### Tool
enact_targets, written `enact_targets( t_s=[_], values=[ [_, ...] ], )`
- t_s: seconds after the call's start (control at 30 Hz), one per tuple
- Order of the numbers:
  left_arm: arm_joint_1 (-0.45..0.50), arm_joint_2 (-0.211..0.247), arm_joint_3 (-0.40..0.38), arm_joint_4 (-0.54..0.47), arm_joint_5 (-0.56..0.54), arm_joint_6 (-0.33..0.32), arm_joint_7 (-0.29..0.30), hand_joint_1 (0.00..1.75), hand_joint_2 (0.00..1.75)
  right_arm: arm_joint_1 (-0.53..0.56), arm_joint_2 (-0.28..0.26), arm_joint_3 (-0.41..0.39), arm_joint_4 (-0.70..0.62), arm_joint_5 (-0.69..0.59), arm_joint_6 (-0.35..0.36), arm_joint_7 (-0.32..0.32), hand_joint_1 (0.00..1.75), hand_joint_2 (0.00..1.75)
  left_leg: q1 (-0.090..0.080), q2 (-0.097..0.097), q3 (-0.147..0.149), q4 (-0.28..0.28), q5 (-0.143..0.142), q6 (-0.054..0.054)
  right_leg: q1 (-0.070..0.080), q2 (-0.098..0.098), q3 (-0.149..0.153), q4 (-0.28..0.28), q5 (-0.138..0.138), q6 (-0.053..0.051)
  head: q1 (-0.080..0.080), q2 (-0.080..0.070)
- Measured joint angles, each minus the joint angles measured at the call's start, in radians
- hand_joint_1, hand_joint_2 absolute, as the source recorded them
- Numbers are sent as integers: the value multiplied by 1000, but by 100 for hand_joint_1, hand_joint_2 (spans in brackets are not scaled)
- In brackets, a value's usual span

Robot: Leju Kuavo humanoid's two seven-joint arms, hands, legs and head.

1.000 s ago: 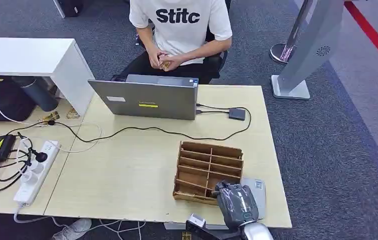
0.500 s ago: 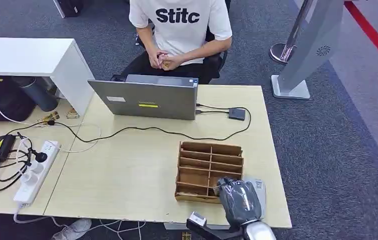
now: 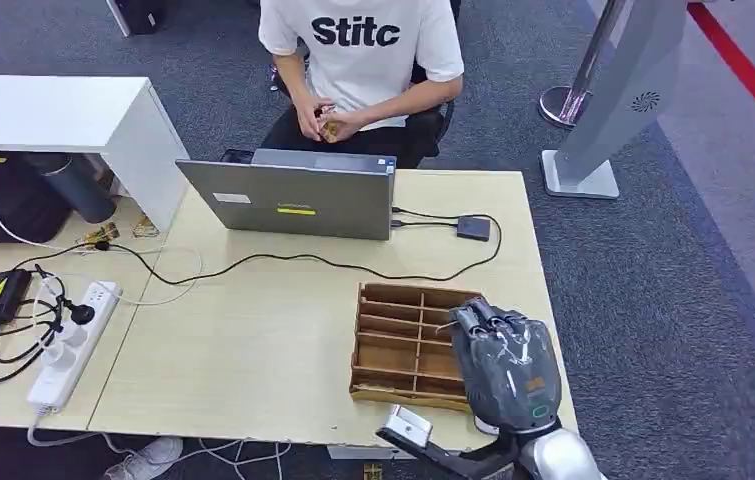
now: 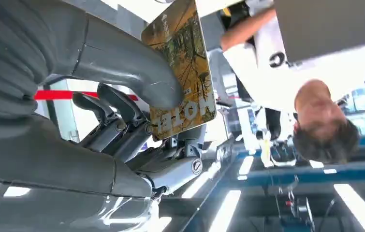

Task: Pass the card to the sensor for recognition and then transmit it.

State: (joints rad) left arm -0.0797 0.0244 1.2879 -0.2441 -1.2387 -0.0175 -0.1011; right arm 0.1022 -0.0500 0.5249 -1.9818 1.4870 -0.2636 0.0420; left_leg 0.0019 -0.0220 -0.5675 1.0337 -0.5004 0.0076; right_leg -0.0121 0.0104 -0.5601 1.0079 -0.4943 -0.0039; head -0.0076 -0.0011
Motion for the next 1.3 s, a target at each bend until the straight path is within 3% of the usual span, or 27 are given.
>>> enact_targets(
  t_s=[0.1, 0.27, 0.43, 0.57, 0.93, 1.27, 1.3],
  values=[
    [0, 0, 0, 0, -10, -2, 0, 0, 175, -35, 0, 3, -3, -95, 28, -37, 175, 175, 0, 1, 0, 0, 0, 0, 0, 1, 0, 1, 1, 0, 0, 0],
    [-14, 5, -6, 0, -60, -22, -13, 0, 175, -265, 51, 16, 131, -258, 177, -66, 175, 175, 0, 5, 0, 0, 3, -3, 0, 5, -1, 2, 3, -2, 0, 0],
    [-48, 6, -40, 0, -114, -36, 4, 0, 175, -594, 187, 6, 488, -367, 248, -33, 175, 175, 1, 4, -1, 0, 10, -5, 0, 5, -4, 4, 8, -3, 0, 0],
    [-65, 5, -58, 0, -124, -39, 18, 0, 175, -748, 269, -13, 698, -391, 250, -27, 175, 175, 1, 2, -1, 0, 11, -6, 0, 3, -4, 5, 9, -4, 0, 0],
    [-83, 1, -82, 1, -144, -45, 37, 0, 175, -898, 369, -52, 960, -444, 247, -2, 175, 175, 1, 2, -4, 0, 11, -6, 0, 3, -7, 5, 9, -4, 0, 0],
    [-85, -5, -89, 3, -148, -45, 40, 0, 175, -951, 390, -58, 1062, -454, 208, 3, 175, 175, 1, 2, -4, 0, 11, -7, 0, 3, -7, 5, 8, -4, 0, 0],
    [-85, -5, -89, 3, -150, -45, 40, 0, 175, -953, 391, -60, 1066, -457, 208, -2, 117, 175, 1, 2, -4, 0, 11, -7, 0, 3, -7, 5, 8, -4, 0, 0]
  ],
)
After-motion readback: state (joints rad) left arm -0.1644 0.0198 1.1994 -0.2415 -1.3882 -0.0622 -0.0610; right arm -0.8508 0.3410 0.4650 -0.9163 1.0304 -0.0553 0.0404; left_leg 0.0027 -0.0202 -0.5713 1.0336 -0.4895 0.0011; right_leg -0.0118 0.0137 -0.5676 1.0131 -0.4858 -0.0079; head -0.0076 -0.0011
